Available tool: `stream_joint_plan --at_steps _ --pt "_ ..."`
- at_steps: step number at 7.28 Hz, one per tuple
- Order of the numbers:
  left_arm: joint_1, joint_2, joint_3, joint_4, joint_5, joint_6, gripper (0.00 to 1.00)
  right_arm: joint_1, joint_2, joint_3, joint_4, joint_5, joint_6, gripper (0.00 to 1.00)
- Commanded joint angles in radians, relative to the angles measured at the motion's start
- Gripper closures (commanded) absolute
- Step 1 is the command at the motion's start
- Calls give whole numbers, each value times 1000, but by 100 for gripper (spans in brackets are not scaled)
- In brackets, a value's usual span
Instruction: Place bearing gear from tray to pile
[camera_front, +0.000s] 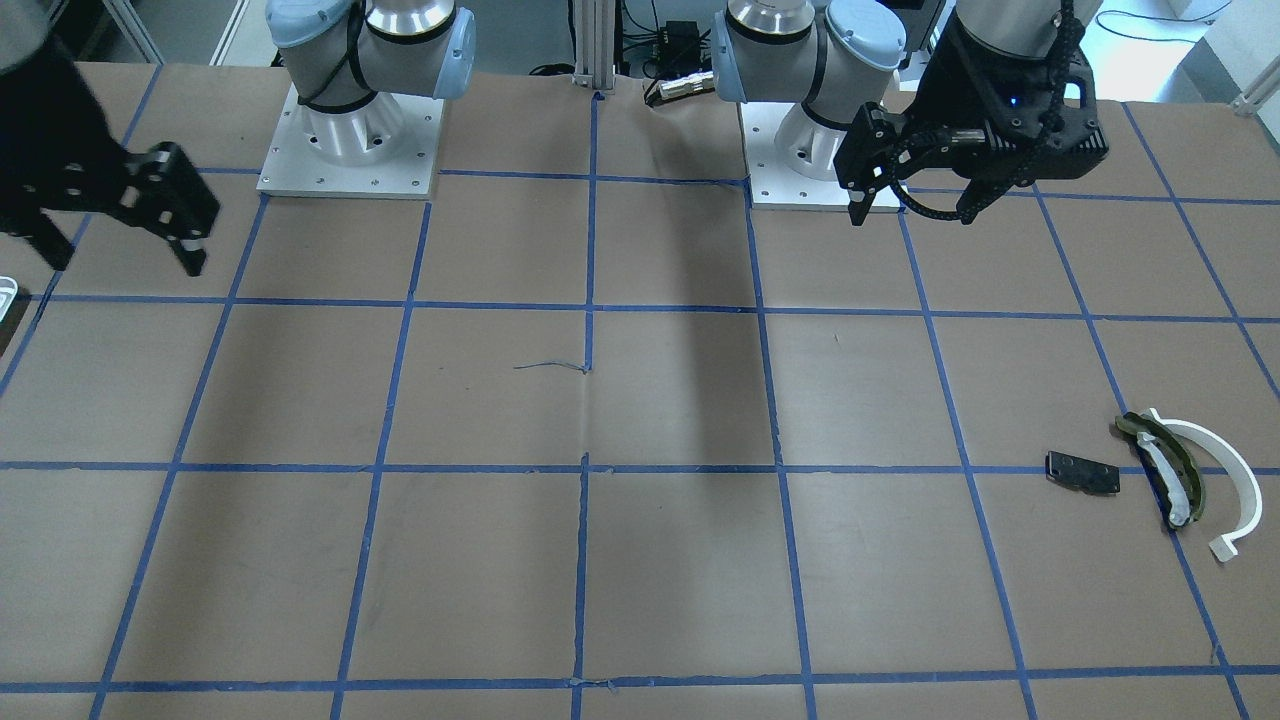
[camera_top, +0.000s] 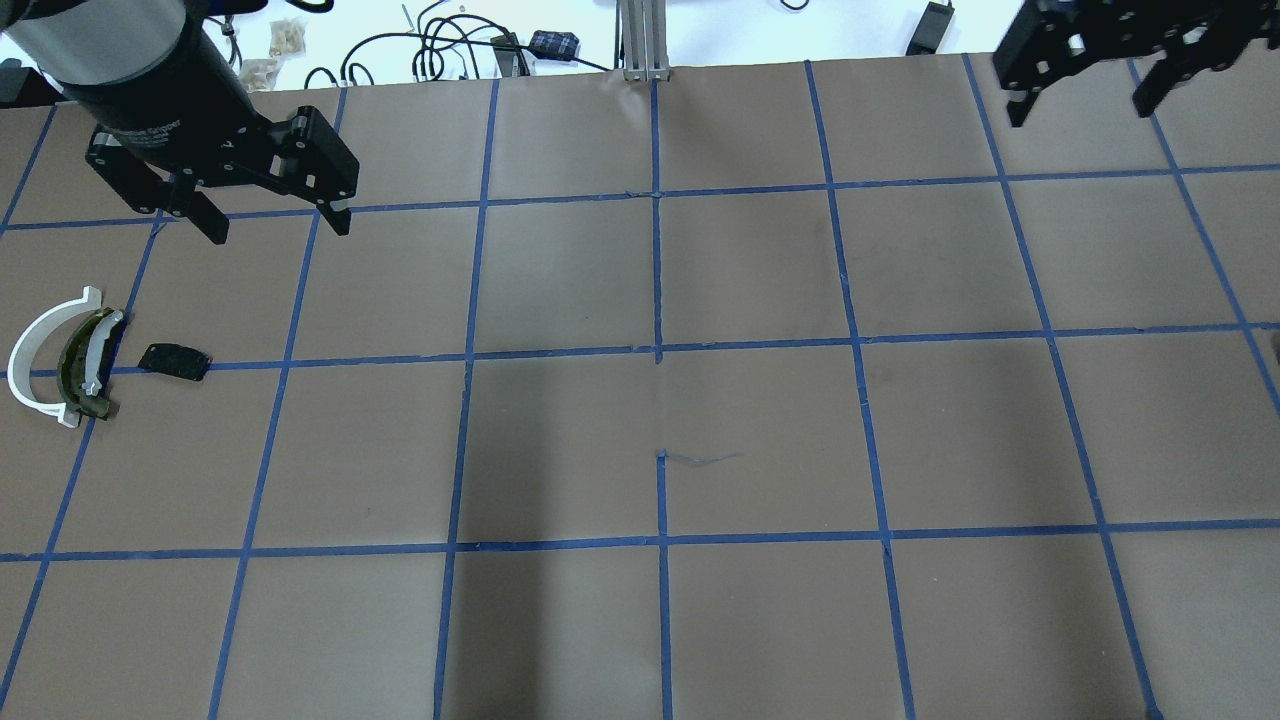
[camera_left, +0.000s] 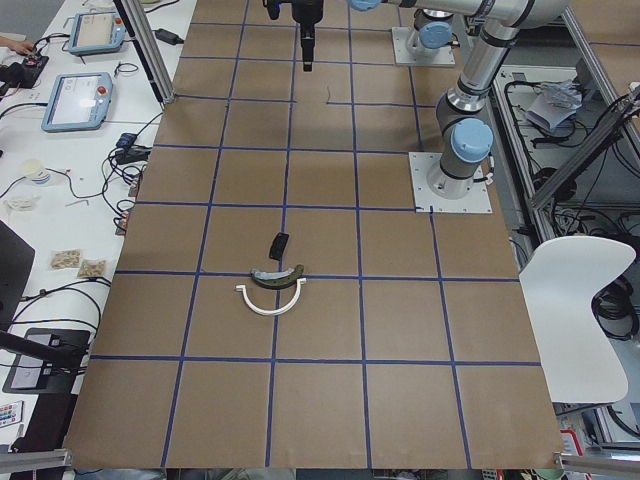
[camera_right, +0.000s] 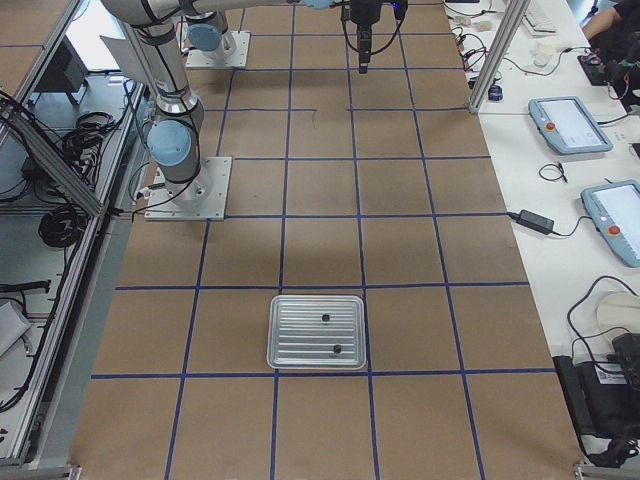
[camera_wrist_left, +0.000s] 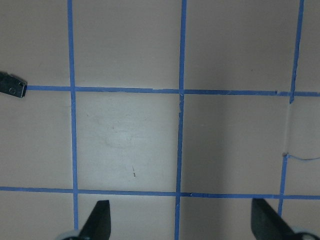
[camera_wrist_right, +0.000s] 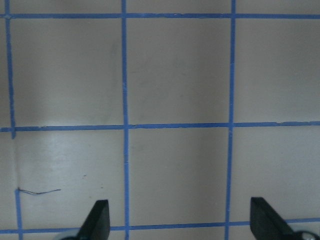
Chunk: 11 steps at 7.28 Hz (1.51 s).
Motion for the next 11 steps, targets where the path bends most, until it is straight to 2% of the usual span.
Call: stream_joint_plan --at_steps 1,2,3,5,7,8,9,10,11 --pt "0 0 0 0 0 -2 0 -261 11 7 -31 -3 -411 0" --pt "0 0 0 0 0 -2 0 -380 55 7 -34 -2 -530 0" --pt "0 0 0 0 0 -2 0 -481 118 7 -107 10 -663 0" --pt "0 0 0 0 0 -2 0 -633 248 7 -171 12 -804 0" --pt "0 0 0 0 0 -2 0 -666 345 39 -259 -87 -899 0" --pt "0 0 0 0 -1 -2 0 -696 358 101 -345 -85 -947 0" --pt "0 0 0 0 0 -2 0 -701 357 216 -522 -82 -1085 0" --pt "0 0 0 0 -1 -2 0 -726 357 305 -651 -69 -1134 0" --pt "0 0 0 0 0 -2 0 -744 360 341 -672 -45 -1137 0"
